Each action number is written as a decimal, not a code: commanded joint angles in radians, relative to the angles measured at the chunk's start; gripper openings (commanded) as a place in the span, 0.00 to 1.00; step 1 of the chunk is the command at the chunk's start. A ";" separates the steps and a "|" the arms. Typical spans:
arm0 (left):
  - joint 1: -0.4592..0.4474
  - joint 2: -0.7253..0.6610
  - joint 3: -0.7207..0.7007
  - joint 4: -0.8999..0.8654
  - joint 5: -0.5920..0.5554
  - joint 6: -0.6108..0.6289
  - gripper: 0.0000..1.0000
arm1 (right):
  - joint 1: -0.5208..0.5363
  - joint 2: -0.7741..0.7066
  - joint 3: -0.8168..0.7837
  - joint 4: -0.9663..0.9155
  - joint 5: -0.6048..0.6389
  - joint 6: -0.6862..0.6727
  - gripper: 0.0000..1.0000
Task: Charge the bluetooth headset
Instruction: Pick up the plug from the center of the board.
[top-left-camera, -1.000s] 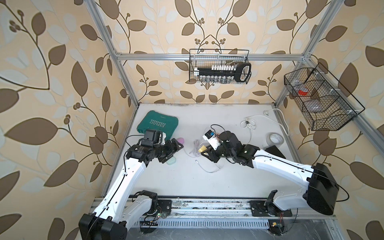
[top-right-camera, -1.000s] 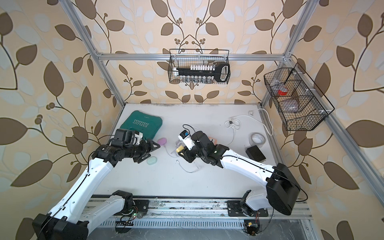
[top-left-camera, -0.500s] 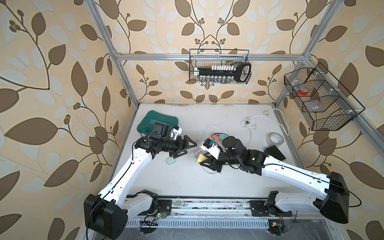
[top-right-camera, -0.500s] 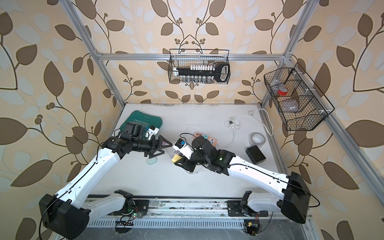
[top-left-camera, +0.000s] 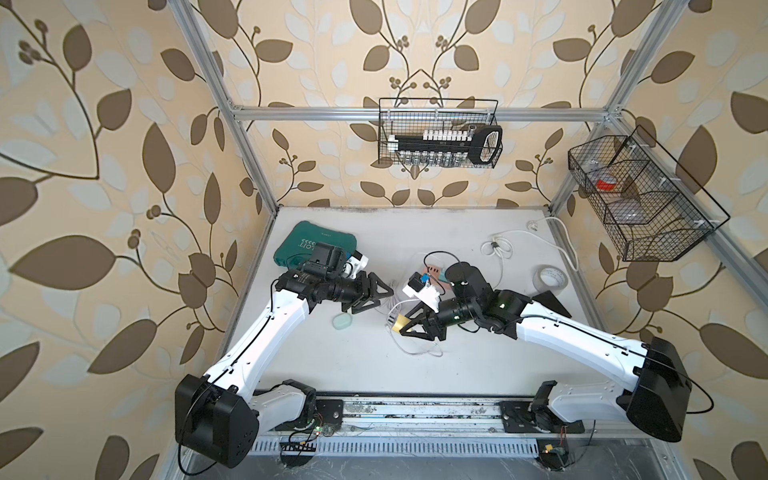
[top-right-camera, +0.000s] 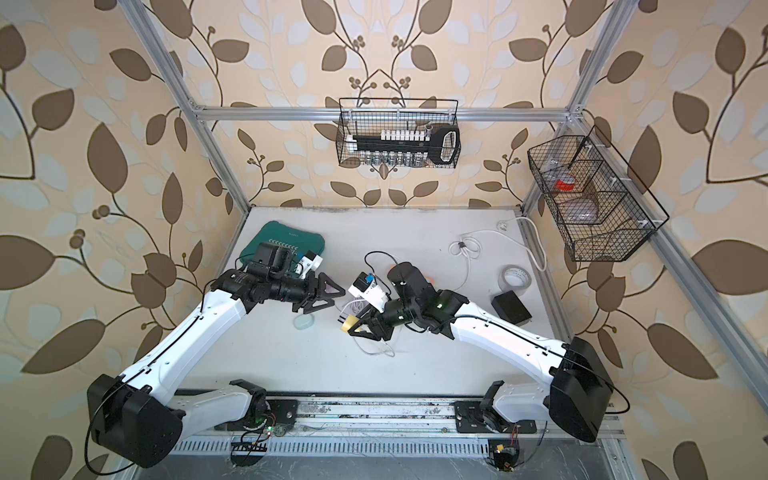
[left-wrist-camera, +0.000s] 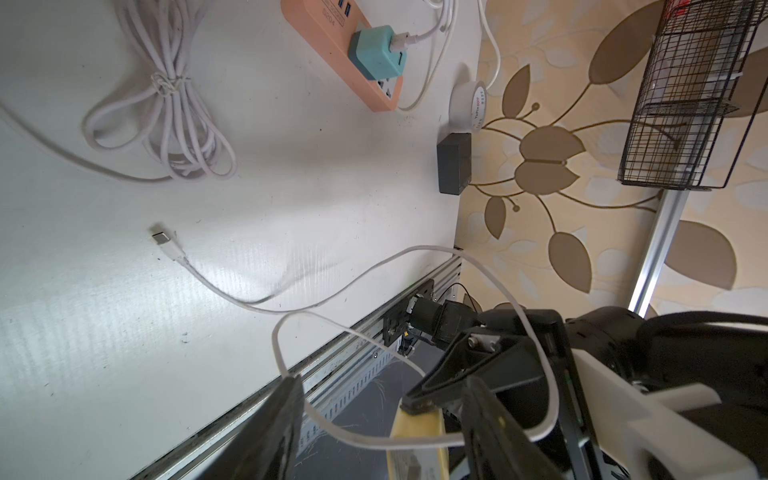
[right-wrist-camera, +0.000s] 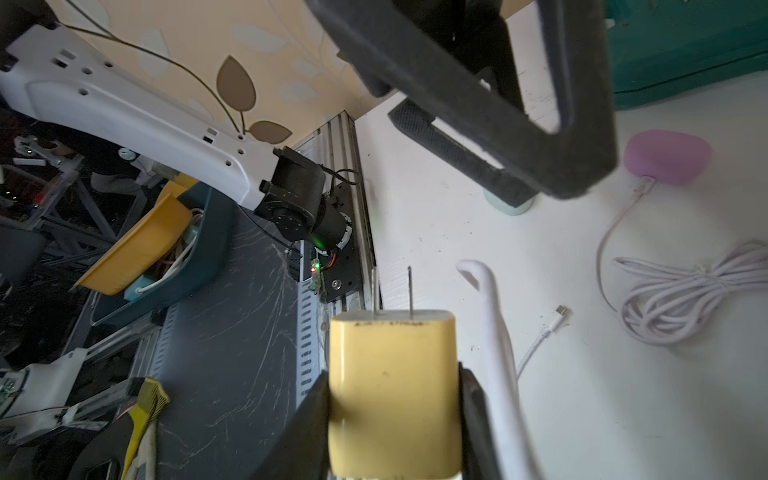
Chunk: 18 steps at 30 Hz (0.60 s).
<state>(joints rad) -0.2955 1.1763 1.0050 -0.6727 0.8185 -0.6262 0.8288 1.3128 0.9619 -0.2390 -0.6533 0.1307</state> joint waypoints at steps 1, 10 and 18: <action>-0.009 0.021 0.034 0.022 0.060 0.040 0.64 | -0.005 0.016 0.034 0.004 -0.083 0.008 0.26; -0.071 0.015 0.023 0.114 0.117 0.032 0.69 | -0.004 0.029 0.043 0.041 -0.104 0.020 0.26; -0.070 -0.045 0.008 0.183 0.136 -0.002 0.75 | -0.004 0.025 0.033 0.051 -0.101 0.021 0.26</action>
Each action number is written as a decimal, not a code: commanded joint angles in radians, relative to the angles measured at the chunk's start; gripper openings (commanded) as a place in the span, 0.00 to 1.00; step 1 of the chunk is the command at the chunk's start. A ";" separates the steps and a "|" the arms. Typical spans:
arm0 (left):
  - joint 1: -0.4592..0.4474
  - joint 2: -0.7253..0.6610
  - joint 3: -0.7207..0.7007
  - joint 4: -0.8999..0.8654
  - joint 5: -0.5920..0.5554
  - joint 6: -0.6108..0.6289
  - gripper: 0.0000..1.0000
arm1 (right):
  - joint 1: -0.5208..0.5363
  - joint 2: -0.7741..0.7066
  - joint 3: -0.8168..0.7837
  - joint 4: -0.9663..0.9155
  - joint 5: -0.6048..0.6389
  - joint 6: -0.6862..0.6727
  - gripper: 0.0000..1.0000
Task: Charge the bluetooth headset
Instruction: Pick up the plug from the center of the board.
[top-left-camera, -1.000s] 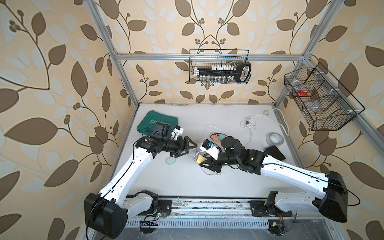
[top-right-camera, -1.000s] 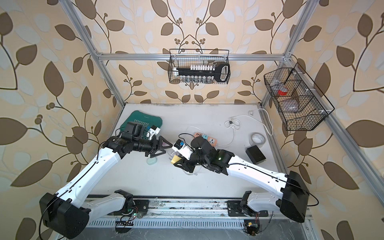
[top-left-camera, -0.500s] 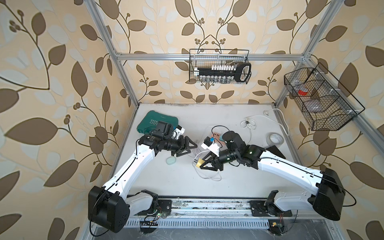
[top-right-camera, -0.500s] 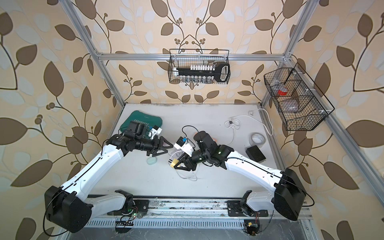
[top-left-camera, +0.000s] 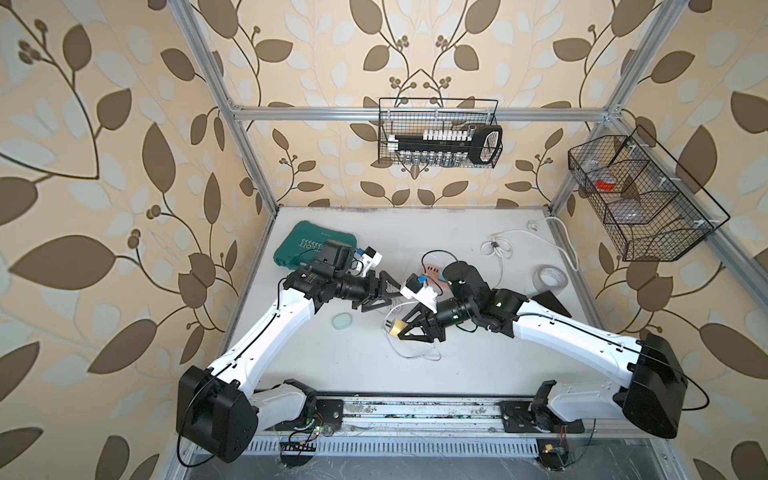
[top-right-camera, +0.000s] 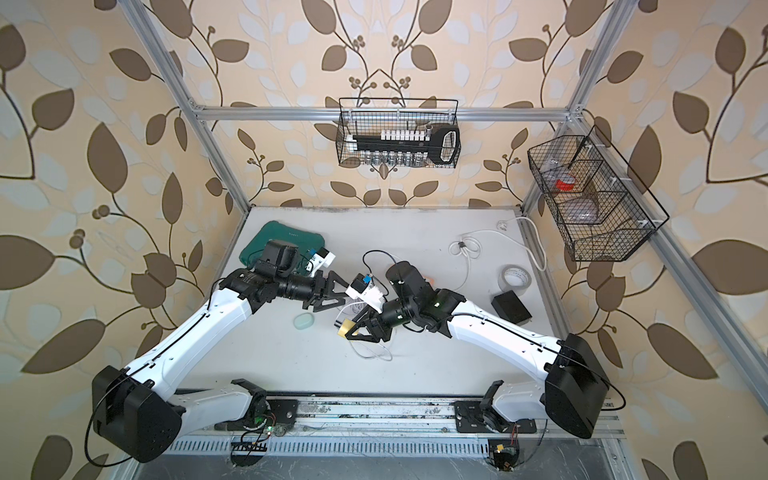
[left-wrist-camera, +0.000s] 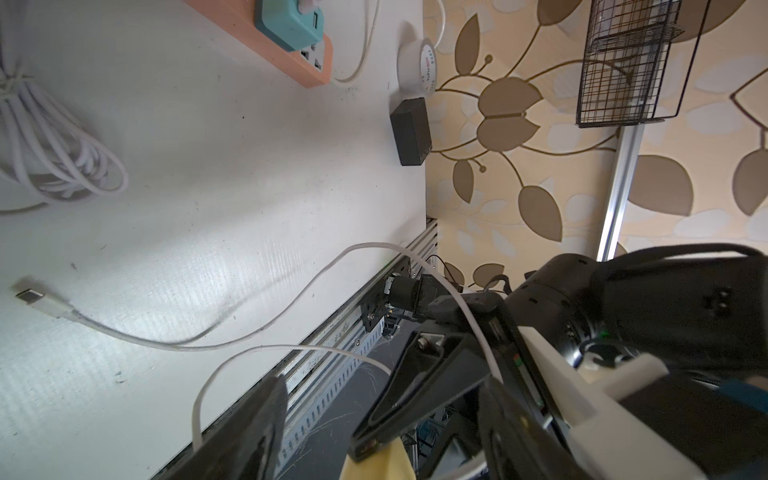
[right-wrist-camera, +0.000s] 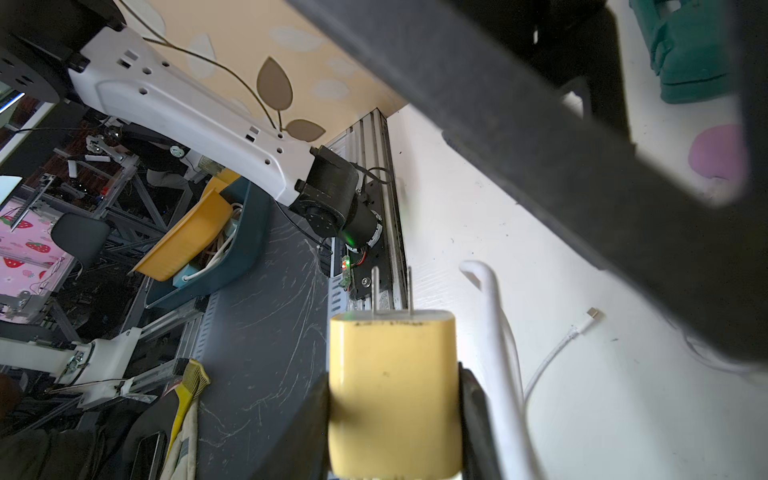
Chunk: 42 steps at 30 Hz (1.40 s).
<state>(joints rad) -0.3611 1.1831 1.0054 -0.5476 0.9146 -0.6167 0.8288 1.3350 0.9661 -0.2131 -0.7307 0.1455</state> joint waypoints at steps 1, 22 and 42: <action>-0.004 -0.061 0.006 0.066 0.047 -0.012 0.75 | -0.003 0.002 0.028 0.026 -0.023 0.006 0.26; -0.081 -0.073 -0.009 -0.038 0.051 0.098 0.40 | -0.004 0.017 0.049 0.044 -0.022 0.016 0.26; -0.031 0.001 0.039 -0.147 -0.281 0.120 0.03 | -0.019 -0.025 0.013 -0.022 0.121 -0.010 0.26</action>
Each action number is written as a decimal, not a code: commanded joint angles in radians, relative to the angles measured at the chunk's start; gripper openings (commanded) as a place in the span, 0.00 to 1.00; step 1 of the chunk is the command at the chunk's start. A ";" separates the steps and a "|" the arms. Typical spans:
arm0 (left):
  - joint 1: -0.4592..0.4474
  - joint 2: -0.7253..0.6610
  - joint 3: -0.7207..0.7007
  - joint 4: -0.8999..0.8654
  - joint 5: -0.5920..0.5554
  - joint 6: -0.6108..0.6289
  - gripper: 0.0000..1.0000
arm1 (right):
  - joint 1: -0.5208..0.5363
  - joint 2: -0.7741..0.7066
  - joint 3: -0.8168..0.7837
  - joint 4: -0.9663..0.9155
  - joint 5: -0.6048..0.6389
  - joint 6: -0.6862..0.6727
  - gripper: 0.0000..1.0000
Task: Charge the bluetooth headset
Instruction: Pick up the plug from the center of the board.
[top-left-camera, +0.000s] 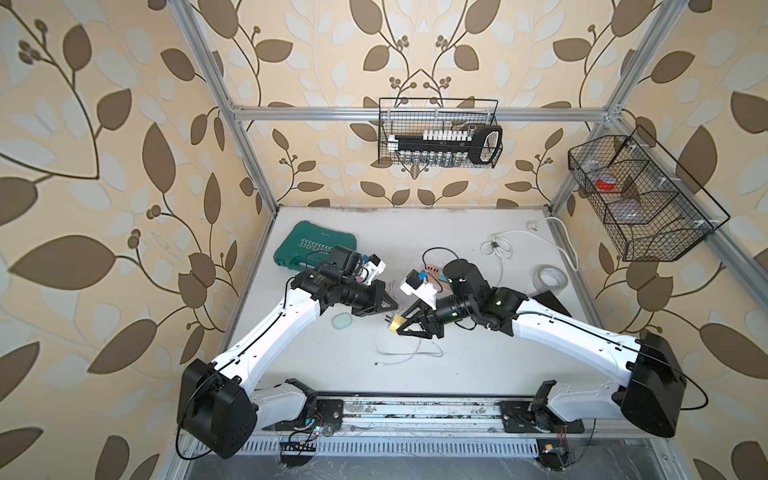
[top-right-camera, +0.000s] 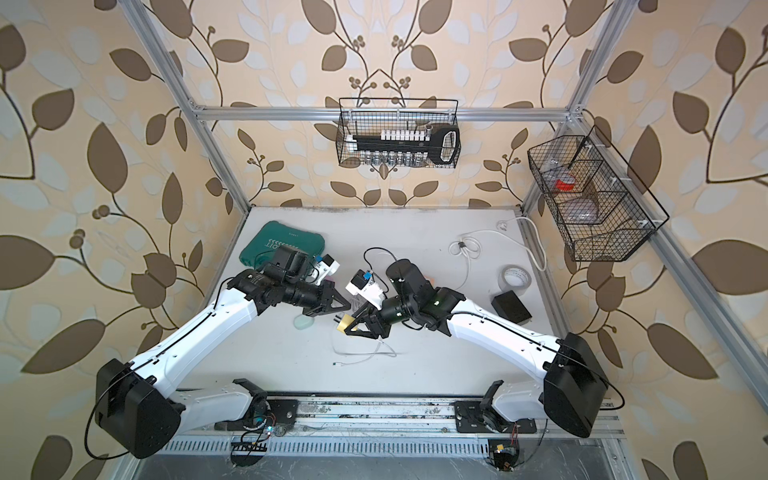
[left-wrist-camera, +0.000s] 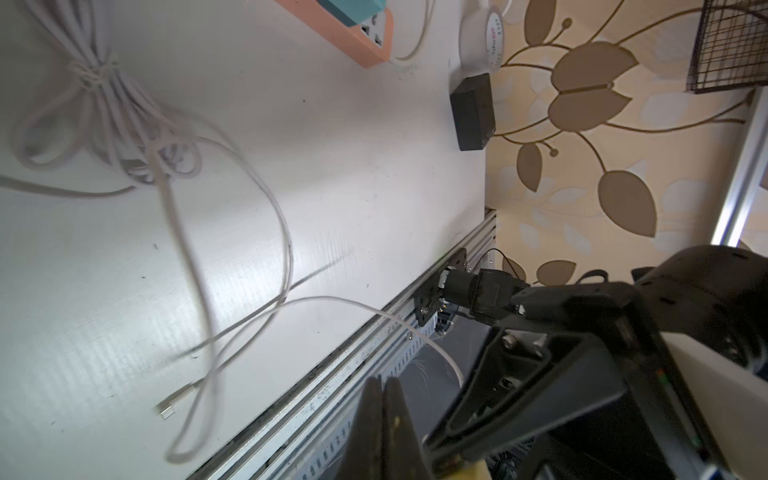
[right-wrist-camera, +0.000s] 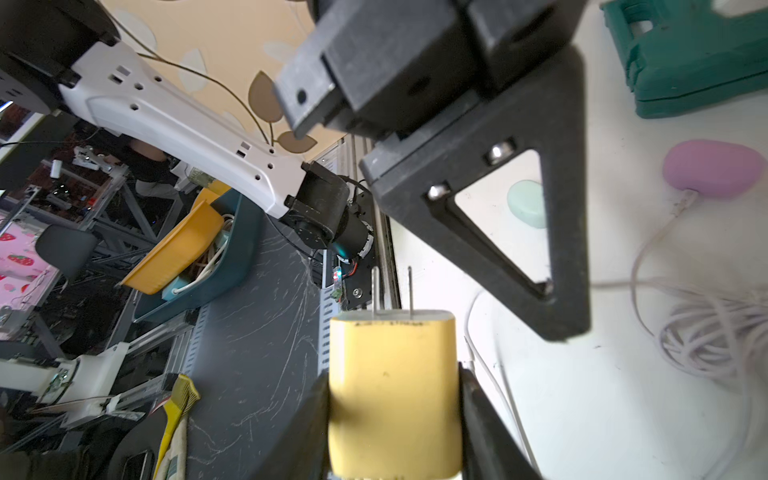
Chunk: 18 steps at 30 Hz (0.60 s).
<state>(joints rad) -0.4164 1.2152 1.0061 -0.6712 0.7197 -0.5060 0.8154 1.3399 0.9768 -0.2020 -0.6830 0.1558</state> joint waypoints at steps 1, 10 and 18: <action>0.039 -0.043 0.042 -0.029 -0.106 0.002 0.16 | -0.005 -0.038 -0.005 -0.040 0.106 -0.026 0.26; 0.060 -0.140 0.036 0.032 0.070 -0.059 0.73 | -0.002 -0.123 -0.030 -0.055 0.348 -0.092 0.26; 0.051 -0.168 0.002 0.111 0.240 -0.106 0.85 | 0.028 -0.116 0.010 -0.064 0.388 -0.156 0.26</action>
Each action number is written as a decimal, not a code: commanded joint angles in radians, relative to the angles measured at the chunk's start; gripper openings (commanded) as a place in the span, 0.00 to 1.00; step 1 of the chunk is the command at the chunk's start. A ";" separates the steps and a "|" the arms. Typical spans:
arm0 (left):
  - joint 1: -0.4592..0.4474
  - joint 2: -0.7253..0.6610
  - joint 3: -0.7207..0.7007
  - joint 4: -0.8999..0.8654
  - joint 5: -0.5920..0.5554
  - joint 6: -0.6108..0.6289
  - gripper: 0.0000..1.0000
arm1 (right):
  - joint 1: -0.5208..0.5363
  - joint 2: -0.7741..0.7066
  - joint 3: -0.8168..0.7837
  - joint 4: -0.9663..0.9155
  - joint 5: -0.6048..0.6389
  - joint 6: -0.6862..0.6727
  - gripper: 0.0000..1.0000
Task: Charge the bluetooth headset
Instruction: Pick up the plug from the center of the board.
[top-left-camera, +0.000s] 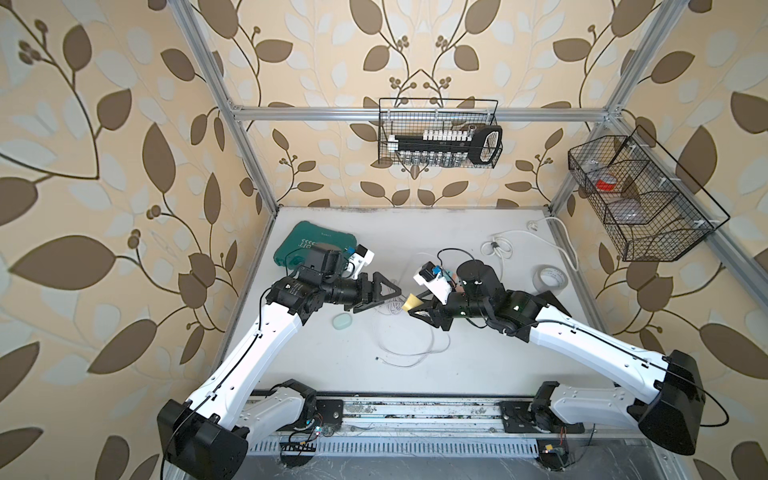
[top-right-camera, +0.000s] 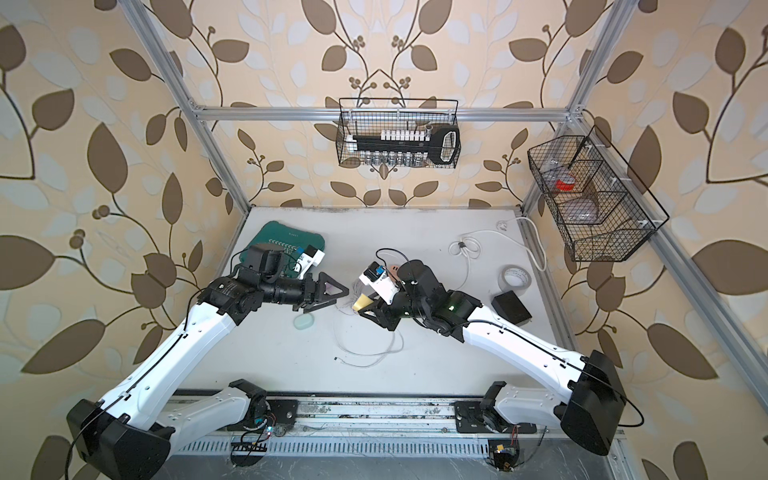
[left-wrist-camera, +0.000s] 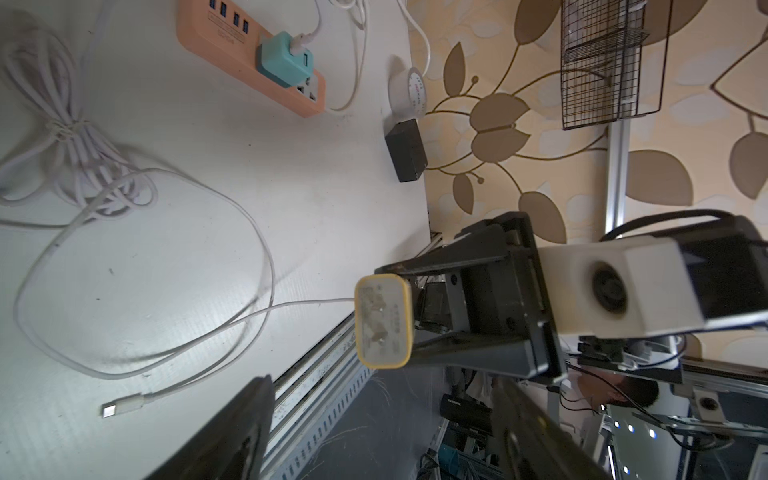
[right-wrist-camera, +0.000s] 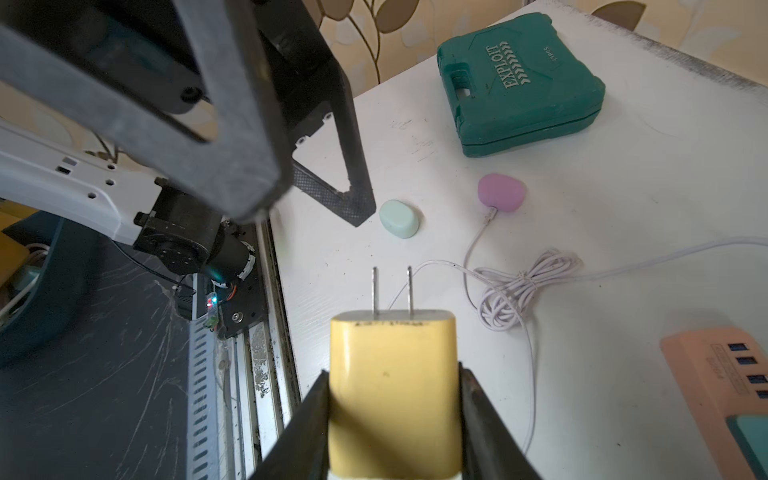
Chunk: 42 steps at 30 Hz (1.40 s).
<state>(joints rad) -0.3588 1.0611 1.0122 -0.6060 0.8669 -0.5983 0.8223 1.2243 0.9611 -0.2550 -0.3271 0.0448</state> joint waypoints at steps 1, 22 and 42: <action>-0.013 -0.008 -0.004 0.048 0.090 -0.014 0.85 | 0.032 0.002 0.031 -0.010 0.035 -0.054 0.26; -0.098 0.076 -0.029 0.084 0.126 -0.011 0.39 | 0.085 0.004 0.086 -0.007 0.063 -0.109 0.26; -0.100 0.038 -0.090 0.361 -0.072 -0.172 0.00 | -0.156 -0.144 -0.087 0.145 -0.018 0.441 0.70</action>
<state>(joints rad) -0.4465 1.1358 0.9394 -0.3721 0.8501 -0.7139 0.7071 1.0969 0.9096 -0.1829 -0.2939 0.2707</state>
